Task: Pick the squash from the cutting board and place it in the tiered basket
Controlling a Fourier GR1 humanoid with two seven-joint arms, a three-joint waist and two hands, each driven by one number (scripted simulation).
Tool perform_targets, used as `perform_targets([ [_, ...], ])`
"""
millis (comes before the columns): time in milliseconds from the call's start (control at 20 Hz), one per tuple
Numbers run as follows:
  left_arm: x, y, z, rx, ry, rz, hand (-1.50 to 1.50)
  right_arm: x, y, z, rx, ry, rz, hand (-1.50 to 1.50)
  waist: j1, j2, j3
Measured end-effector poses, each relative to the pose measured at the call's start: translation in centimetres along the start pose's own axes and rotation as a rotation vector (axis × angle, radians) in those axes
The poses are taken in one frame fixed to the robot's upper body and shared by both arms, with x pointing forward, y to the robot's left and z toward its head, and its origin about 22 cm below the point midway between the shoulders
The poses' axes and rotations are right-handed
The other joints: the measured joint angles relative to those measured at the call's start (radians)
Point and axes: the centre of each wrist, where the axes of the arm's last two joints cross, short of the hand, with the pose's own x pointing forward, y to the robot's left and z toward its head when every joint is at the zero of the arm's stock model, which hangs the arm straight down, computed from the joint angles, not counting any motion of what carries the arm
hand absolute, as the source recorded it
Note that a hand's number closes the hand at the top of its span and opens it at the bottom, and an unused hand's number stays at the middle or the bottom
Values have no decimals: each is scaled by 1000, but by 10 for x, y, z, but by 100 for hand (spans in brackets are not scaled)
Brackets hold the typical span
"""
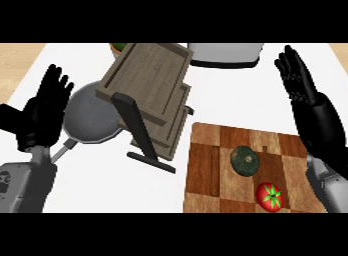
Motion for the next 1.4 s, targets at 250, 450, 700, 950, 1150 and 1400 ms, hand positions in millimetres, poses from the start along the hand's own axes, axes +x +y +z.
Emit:
perform_targets([
  [250, -35, 8, 25, 29, 68, -137, 0, 6, -32, 8, -139, 17, 87, 150, -34, 31, 3],
  [450, -70, 24, 47, 59, 164, -231, 0, -19, -72, 39, -477, 224, 200, -150, -87, 46, 3],
  [700, -98, 21, 74, 36, 197, -270, 0, -30, -62, 85, -820, 285, 126, -150, -76, 44, 5],
  [950, -106, 13, 82, 2, 154, -288, 0, -1, -51, 128, -798, 321, 129, -150, -60, 42, 7],
  [1150, -104, 11, 82, -8, 145, -296, 0, 16, -48, 143, -609, 497, 198, -150, -53, 44, 4],
  [1400, -104, 6, 81, -15, 139, -303, 0, 42, -45, 149, -380, 676, 368, -150, -41, 48, 1],
])
